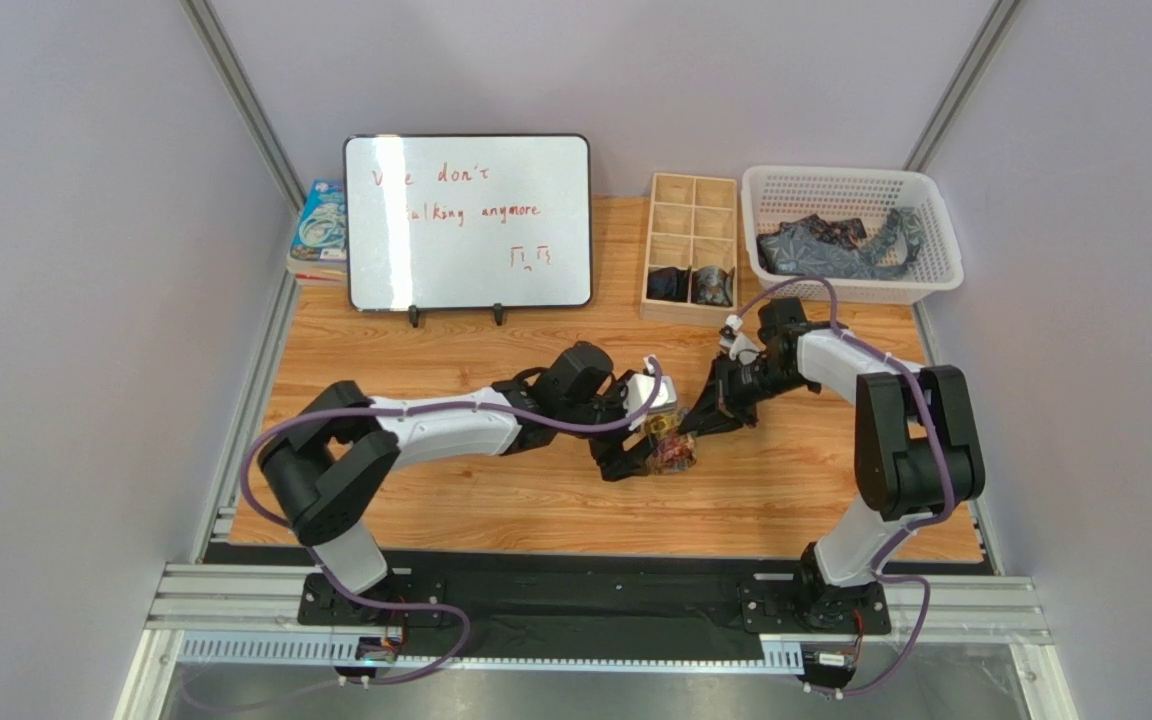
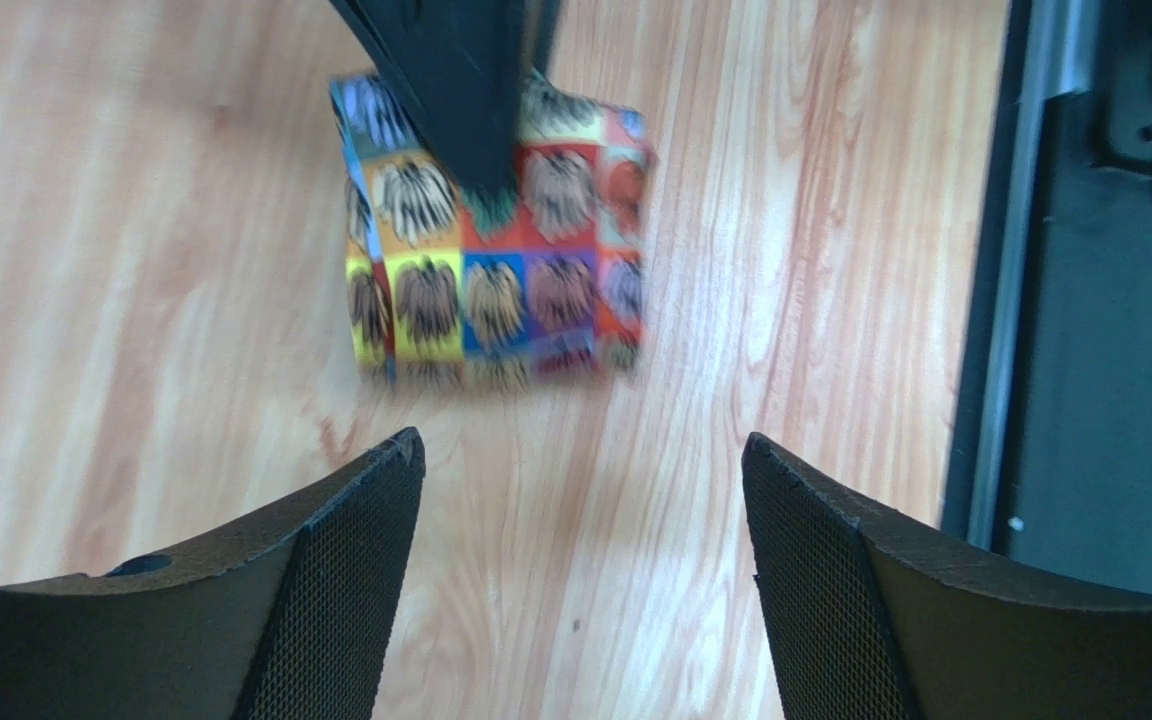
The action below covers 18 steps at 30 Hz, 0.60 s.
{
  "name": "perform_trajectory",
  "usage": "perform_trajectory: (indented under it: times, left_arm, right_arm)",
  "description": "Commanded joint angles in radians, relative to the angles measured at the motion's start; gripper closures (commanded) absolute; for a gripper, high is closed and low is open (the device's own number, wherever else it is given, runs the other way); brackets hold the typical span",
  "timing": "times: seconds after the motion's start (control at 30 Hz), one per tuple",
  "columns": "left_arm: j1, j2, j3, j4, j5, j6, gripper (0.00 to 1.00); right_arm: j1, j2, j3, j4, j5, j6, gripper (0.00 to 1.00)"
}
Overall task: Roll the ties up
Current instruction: Pick up the tie at the center of the board, then place the tie in the storage box.
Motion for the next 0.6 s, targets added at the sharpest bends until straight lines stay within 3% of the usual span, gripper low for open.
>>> perform_trajectory:
  times: [0.0,0.07,0.1,0.13,0.4,0.57]
  left_arm:
    - [0.04,-0.137,-0.009,-0.095,0.056,-0.029,0.17]
    - [0.06,-0.183,-0.012,-0.144,0.053,-0.026,0.17]
    - [0.065,-0.197,-0.014,-0.161,0.05,-0.026,0.12]
    - [0.069,-0.221,-0.015,-0.186,0.049,-0.023,0.01]
    - [0.103,-0.3,-0.019,-0.253,-0.016,-0.017,0.0]
    - [0.132,-0.324,-0.038,-0.258,-0.048,-0.023,0.01]
  right_arm:
    - [-0.003,-0.069,0.141,-0.027,0.095,0.002,1.0]
    - [-0.005,-0.07,0.203,-0.053,0.133,-0.001,1.0]
    - [-0.005,-0.064,0.28,-0.061,0.153,-0.001,1.0]
    - [-0.01,-0.055,0.322,-0.069,0.176,0.002,1.0]
    - [-0.036,0.204,0.942,-0.089,0.449,-0.044,1.0]
    - [-0.036,0.397,1.236,-0.086,0.635,-0.06,1.0]
